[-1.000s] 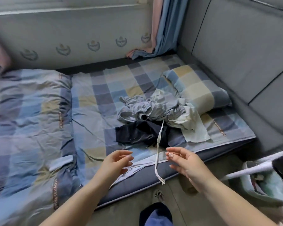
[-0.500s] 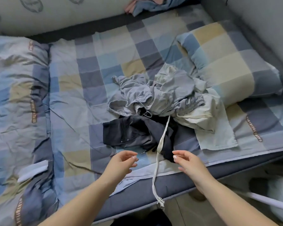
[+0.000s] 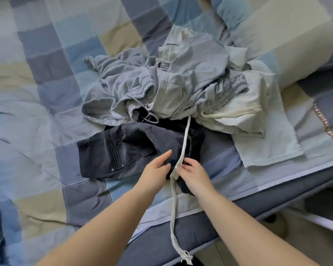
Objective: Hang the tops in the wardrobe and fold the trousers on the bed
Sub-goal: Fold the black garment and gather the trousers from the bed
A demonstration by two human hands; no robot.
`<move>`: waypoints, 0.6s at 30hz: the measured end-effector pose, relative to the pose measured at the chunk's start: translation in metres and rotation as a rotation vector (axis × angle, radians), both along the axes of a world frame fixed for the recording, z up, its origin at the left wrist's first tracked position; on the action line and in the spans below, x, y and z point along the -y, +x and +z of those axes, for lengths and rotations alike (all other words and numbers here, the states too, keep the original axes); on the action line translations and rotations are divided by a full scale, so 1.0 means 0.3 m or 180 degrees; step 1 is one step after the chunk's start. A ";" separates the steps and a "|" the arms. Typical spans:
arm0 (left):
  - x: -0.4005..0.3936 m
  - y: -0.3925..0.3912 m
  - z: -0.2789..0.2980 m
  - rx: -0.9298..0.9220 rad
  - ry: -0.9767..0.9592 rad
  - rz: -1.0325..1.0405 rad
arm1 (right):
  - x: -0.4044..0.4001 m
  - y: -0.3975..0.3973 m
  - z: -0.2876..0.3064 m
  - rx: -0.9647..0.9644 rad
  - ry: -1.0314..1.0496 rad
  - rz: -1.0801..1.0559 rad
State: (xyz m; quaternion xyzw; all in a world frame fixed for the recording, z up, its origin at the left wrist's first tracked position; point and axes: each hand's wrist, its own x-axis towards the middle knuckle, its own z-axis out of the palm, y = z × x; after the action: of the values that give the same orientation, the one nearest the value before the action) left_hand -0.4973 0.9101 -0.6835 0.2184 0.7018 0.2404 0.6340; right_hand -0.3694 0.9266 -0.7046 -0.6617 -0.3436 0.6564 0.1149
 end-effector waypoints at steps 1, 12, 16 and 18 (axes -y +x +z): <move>-0.010 0.010 -0.021 0.0128 -0.0026 0.0097 | 0.000 -0.009 -0.010 -0.0101 -0.0022 0.0020; 0.028 0.016 -0.052 0.0190 -0.0118 0.1697 | -0.089 0.171 -0.025 0.0624 0.0659 -0.1681; 0.060 -0.063 -0.068 -0.0397 -0.0233 0.2138 | -0.156 0.265 -0.085 0.1555 0.0918 -0.1288; 0.066 -0.094 -0.081 -0.0542 -0.0243 0.2072 | -0.172 0.264 -0.131 0.1816 0.1084 -0.0460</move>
State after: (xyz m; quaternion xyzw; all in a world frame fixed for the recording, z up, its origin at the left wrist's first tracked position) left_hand -0.5255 0.8903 -0.7078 -0.0217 0.7936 0.3847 0.4709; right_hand -0.2903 0.9783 -0.7438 -0.8127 -0.4187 0.3682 0.1692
